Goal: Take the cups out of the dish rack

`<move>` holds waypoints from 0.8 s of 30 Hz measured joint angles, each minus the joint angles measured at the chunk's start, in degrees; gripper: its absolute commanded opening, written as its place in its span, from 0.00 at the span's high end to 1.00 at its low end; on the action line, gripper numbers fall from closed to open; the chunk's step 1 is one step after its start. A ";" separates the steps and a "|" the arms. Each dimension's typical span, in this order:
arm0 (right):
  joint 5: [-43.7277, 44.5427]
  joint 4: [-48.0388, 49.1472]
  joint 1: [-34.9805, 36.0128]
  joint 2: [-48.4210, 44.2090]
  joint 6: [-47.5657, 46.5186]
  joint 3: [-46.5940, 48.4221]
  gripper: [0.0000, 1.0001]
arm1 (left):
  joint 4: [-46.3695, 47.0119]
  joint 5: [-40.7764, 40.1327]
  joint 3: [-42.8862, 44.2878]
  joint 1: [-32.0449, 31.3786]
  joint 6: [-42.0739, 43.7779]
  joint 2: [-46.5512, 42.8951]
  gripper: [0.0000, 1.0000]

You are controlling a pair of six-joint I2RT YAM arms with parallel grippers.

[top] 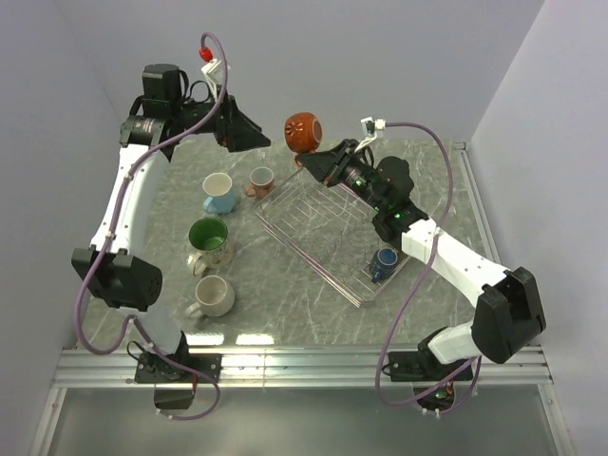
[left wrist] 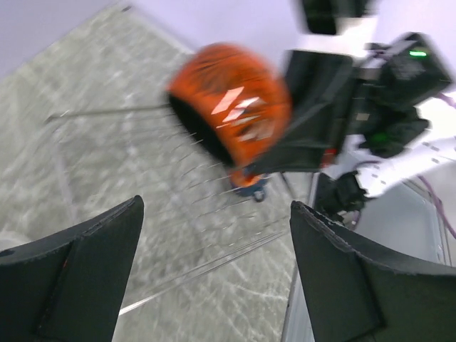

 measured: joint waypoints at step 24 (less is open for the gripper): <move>-8.22 11.80 0.50 8.37 8.57 2.54 1.00 | 11.30 0.00 -0.94 -6.25 -10.93 1.33 0.63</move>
